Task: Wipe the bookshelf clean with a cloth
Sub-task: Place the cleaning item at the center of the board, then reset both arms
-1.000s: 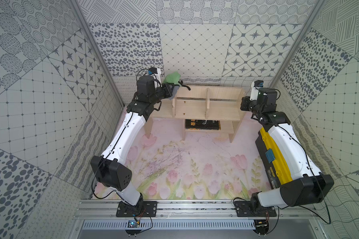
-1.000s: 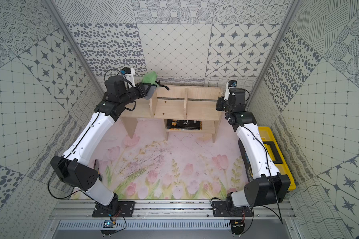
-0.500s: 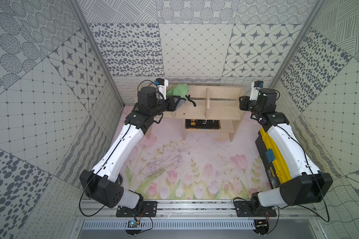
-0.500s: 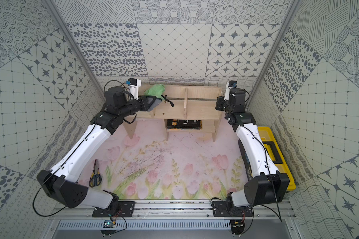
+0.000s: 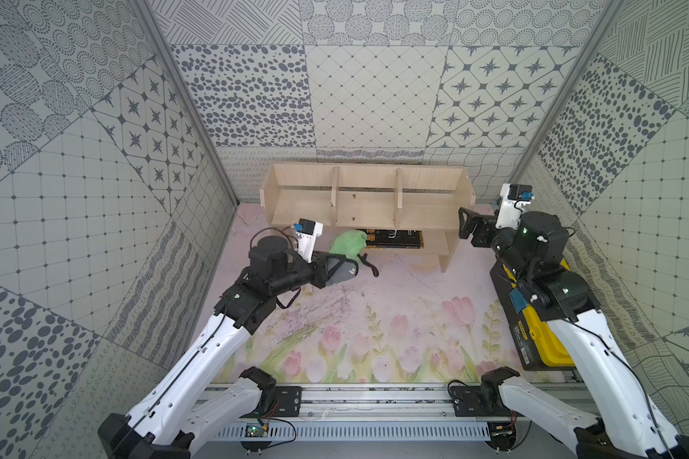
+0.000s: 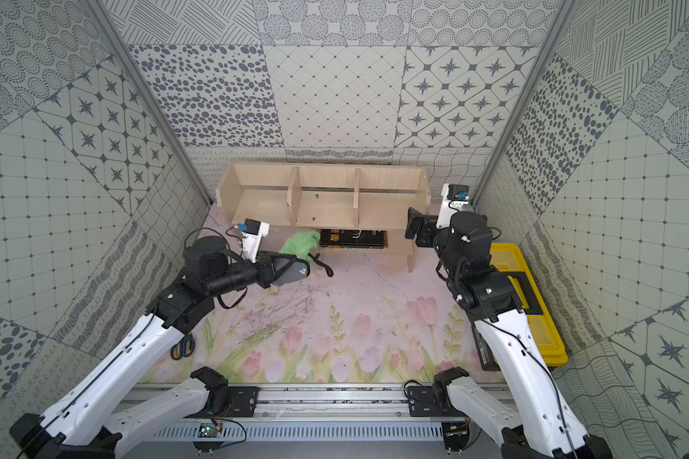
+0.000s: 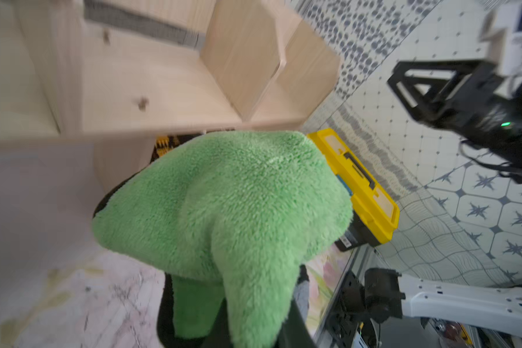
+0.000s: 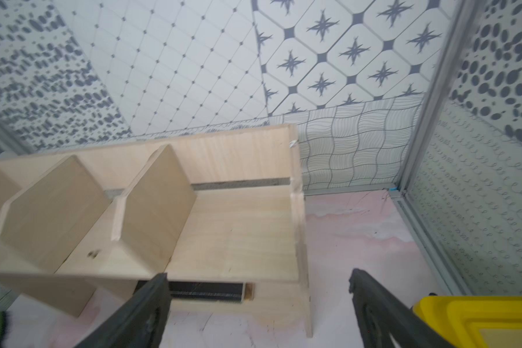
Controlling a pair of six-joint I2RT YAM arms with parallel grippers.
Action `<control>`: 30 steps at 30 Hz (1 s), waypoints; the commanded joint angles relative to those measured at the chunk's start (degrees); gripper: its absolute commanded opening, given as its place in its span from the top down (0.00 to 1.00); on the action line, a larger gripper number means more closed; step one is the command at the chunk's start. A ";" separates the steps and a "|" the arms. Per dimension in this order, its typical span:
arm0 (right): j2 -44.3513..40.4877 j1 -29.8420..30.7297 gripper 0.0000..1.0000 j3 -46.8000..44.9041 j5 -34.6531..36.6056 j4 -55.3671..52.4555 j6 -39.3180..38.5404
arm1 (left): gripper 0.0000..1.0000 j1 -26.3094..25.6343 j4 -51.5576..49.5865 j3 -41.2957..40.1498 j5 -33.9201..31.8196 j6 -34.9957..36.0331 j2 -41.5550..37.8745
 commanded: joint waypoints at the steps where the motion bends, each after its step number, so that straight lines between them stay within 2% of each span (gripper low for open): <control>1: -1.28 5.69 0.03 -9.22 6.17 -3.04 3.20 | 0.69 -4.91 3.63 -10.56 -9.04 -5.75 0.45; 2: -1.98 6.85 0.03 -12.25 6.24 -2.87 5.32 | 0.44 -5.16 5.11 -11.70 -10.56 -7.11 1.59; 3: -2.93 7.60 0.03 -14.94 6.33 -2.02 7.10 | 0.14 -5.20 6.40 -12.61 -11.26 -7.91 2.30; 4: -4.29 8.26 0.03 -18.28 6.47 -0.30 8.84 | 0.01 -5.18 7.40 -13.24 -11.76 -7.86 2.97; 9: -11.81 8.85 0.03 -30.84 11.62 8.74 13.88 | 0.00 -5.12 0.95 -9.07 -21.18 -5.54 4.05; 12: -13.19 8.85 0.03 -38.73 16.68 17.71 15.18 | 0.00 -5.18 -3.71 -5.16 -31.68 -1.73 4.04; 13: -13.64 8.85 0.03 -42.36 18.92 23.17 13.50 | 0.00 -5.18 -4.63 -4.23 -37.21 -0.34 3.61; 16: -14.32 8.17 0.03 -50.34 24.65 36.00 5.52 | 0.01 -4.56 -2.12 -4.25 -59.11 5.80 2.16; 17: -13.92 7.22 0.03 -51.42 27.41 37.52 4.46 | 0.01 -3.32 2.64 -6.07 -65.53 10.89 2.01; 18: -13.35 6.20 0.03 -51.37 29.36 37.27 3.75 | 0.00 -1.80 8.46 -8.28 -68.68 15.53 2.12; 19: -12.53 4.74 0.03 -50.85 30.08 36.26 1.83 | 0.00 1.17 14.83 -10.91 -69.47 19.12 2.75; 20: -11.42 3.34 0.03 -50.11 32.28 35.05 1.26 | 0.00 4.83 19.30 -13.42 -67.91 19.42 3.91; 21: -10.55 2.04 0.03 -49.82 33.35 34.90 -0.04 | 0.00 8.66 20.71 -14.68 -65.07 16.80 4.98; 23: -8.74 -2.41 0.03 -50.57 31.97 37.06 -2.97 | 0.00 16.89 21.61 -16.90 -53.93 12.52 7.83; 25: -7.64 -6.81 0.03 -51.87 28.89 39.84 -4.37 | 0.00 20.06 24.52 -18.10 -50.56 11.14 10.96; 29: -1.30 -17.01 0.03 -60.19 19.19 60.49 -4.82 | 0.00 21.82 38.35 -22.46 -43.84 15.73 17.46; 30: 0.30 -18.87 0.03 -60.23 16.49 62.07 -3.50 | 0.01 21.91 40.02 -22.95 -42.94 16.19 19.03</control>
